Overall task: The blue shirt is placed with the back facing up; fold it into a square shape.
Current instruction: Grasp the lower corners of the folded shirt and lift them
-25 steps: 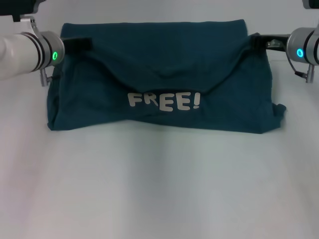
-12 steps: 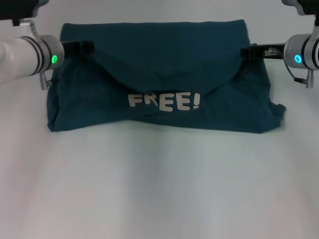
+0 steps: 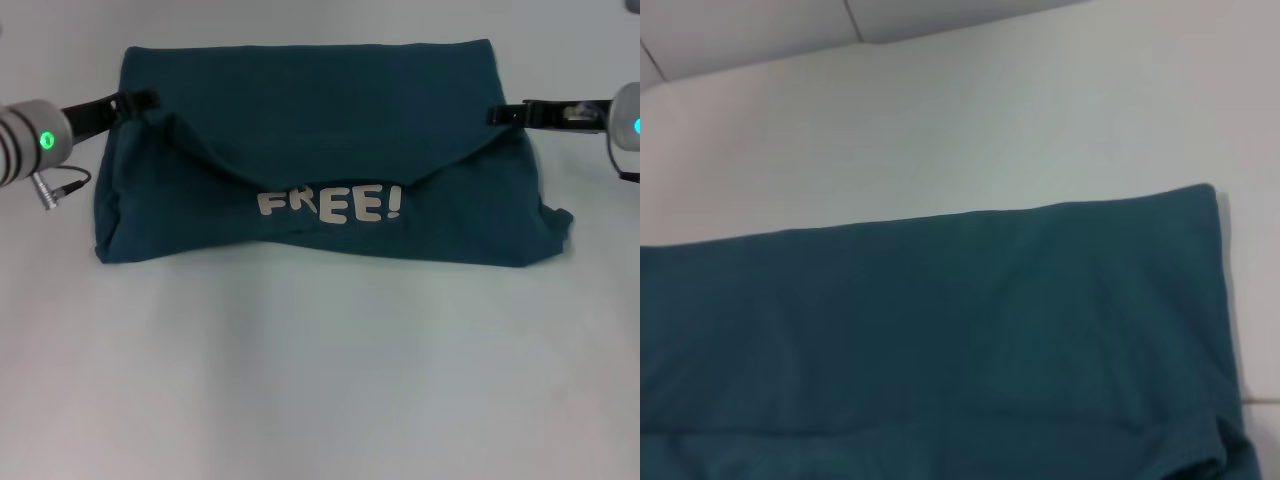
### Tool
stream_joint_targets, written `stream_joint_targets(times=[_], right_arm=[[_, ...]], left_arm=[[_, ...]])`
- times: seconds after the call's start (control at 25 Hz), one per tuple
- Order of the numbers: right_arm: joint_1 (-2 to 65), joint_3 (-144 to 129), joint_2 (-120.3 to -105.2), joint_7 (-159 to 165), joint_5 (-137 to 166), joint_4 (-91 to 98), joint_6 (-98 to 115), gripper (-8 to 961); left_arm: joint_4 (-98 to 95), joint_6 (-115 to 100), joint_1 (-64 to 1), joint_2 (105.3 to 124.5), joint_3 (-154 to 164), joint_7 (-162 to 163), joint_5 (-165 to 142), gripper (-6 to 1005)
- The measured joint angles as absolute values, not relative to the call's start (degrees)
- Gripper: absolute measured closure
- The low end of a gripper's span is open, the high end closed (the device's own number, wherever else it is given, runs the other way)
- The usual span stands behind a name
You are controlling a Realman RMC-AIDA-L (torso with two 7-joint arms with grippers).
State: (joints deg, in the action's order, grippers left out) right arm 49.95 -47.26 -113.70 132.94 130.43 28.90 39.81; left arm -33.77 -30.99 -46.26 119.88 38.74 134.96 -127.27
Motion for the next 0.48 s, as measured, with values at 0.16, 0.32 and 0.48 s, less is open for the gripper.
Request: stream_joint_targets(times=[0.16,0.32,0.48], right_arm=[[44.5,-44.3,-114.13,130.6,123.8,35.0,50.4,267],[38.3,-43.8,-113.66,126.7,113.4,37.7,62.0,171],[33.2,-43.6,-112.90,123.2,109.0,37.4,71.7,178]], left_arm=[[-37.6,-38.7,-41.7,120.03,38.4,134.5,-120.8,305],[-40.3,-47.8,-37.0,119.58,37.2,134.2,-116.3,265],[-41.0,-55.0,-34.0,119.53,33.1,131.6,-114.0,264]])
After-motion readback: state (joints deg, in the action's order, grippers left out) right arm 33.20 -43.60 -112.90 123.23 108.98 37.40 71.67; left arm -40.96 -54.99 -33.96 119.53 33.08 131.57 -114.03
